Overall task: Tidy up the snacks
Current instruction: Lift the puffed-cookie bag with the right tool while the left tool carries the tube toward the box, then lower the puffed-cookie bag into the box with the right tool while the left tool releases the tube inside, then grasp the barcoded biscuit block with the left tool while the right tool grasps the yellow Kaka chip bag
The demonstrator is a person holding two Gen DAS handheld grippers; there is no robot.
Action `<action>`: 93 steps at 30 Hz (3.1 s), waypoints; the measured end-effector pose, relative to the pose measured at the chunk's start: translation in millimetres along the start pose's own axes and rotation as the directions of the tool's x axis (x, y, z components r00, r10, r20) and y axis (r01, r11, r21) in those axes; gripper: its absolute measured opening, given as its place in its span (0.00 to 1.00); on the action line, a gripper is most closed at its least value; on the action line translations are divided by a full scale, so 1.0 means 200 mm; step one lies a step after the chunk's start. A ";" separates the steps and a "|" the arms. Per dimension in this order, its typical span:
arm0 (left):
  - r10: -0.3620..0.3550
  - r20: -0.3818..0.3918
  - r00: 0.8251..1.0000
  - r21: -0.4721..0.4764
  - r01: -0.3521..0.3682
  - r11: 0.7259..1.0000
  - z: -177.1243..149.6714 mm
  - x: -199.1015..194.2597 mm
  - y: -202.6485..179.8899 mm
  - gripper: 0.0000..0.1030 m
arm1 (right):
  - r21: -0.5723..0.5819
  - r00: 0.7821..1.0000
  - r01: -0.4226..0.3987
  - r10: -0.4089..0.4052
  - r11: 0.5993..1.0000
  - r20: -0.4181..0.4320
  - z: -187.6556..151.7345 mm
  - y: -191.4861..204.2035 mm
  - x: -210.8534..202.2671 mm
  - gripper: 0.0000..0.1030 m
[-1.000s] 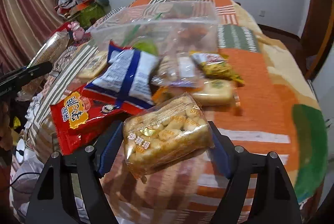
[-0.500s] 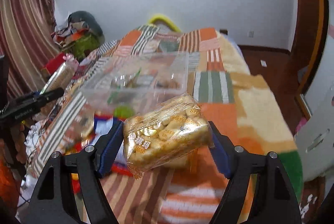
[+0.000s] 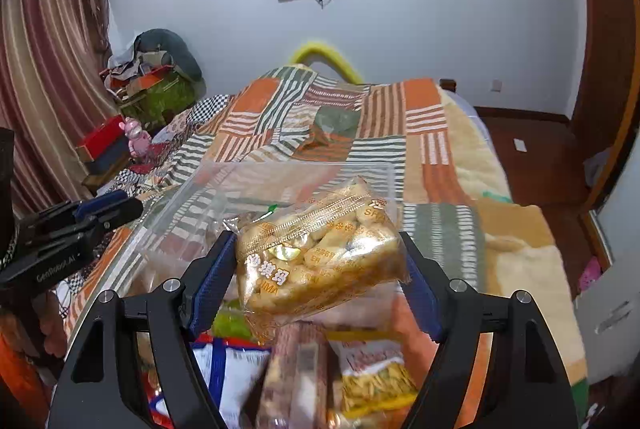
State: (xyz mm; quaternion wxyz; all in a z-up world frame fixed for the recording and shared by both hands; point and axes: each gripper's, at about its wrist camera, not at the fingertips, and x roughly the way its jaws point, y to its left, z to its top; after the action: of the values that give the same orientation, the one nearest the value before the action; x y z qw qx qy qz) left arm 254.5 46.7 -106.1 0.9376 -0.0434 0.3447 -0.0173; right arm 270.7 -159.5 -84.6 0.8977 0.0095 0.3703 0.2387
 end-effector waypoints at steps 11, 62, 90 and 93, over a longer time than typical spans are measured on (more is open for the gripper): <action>0.083 -0.134 0.987 0.041 -0.079 0.996 -0.36 -0.03 0.20 0.64 | -0.017 0.998 0.016 -0.017 1.000 -0.061 0.03 -0.03 0.11 0.73; 0.014 -0.138 0.990 0.015 -0.012 1.000 0.07 0.39 0.05 0.35 | 0.015 0.979 0.068 -0.064 0.998 -0.192 -0.29 -0.29 0.03 0.73; -0.058 -0.244 0.968 0.001 0.060 0.998 -0.35 0.08 0.00 0.53 | 0.038 0.968 0.054 -0.043 0.998 -0.246 -0.43 -0.23 0.03 0.44; -0.076 -0.275 0.958 -0.009 0.076 0.997 -0.42 0.11 -0.02 0.57 | 0.037 0.973 0.063 -0.053 0.997 -0.226 -0.42 -0.23 -0.02 0.44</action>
State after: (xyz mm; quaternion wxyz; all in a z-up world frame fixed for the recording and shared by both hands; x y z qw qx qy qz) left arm 216.4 35.7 -182.9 0.8792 -0.0528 0.4697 -0.0596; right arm 230.5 -215.6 -151.9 0.8562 -0.0086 0.4747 0.2039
